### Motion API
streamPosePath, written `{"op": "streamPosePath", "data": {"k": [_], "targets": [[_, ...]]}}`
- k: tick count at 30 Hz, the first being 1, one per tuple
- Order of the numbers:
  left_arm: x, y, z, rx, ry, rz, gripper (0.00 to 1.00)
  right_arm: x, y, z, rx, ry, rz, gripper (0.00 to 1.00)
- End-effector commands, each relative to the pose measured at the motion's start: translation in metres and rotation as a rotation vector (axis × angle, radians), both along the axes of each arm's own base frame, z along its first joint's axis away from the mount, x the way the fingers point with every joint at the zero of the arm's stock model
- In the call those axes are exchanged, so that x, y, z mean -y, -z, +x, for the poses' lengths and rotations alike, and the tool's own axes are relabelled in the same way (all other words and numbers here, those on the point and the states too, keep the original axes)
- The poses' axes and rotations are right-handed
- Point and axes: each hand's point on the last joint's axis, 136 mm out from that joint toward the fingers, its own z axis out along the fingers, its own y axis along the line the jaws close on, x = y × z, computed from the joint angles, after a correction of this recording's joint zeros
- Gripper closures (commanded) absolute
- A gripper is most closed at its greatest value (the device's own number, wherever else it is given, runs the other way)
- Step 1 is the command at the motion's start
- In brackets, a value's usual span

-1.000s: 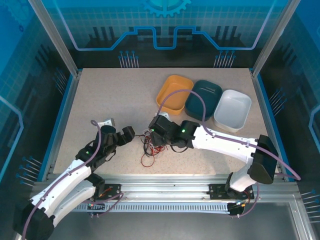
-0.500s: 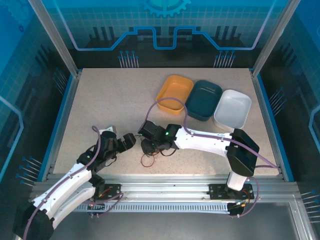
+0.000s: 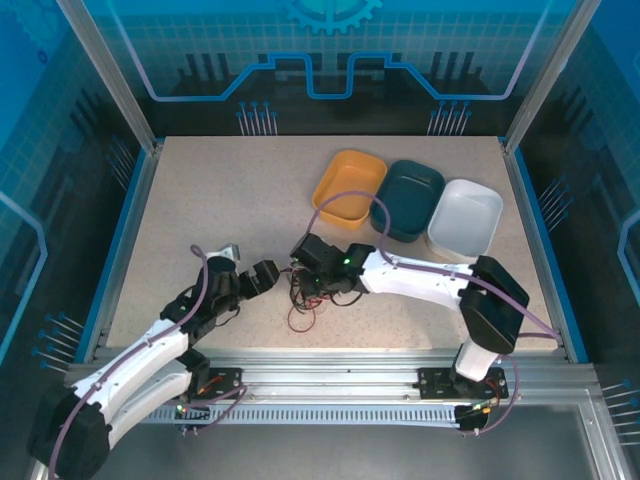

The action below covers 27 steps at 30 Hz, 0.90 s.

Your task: Untangle the cables

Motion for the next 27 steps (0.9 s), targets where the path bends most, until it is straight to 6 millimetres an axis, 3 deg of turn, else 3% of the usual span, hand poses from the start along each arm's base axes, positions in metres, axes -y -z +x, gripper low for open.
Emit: {"op": "streamPosePath", "data": {"k": [1, 8, 15, 27], "targets": [[0.02, -0.027, 0.014, 0.071, 0.069, -0.058, 0.01, 0.023, -0.021, 0.012, 0.052, 0.054, 0.022, 1.0], [0.041, -0.033, 0.029, 0.075, 0.143, -0.074, 0.01, 0.041, -0.045, 0.023, 0.111, 0.074, 0.056, 1.0], [0.063, -0.038, 0.039, 0.071, 0.212, -0.108, 0.01, 0.037, -0.081, 0.03, 0.2, 0.053, 0.143, 1.0], [0.061, -0.029, 0.037, 0.051, 0.206, -0.095, 0.01, 0.032, -0.142, 0.034, 0.347, -0.033, 0.212, 1.0]]}}
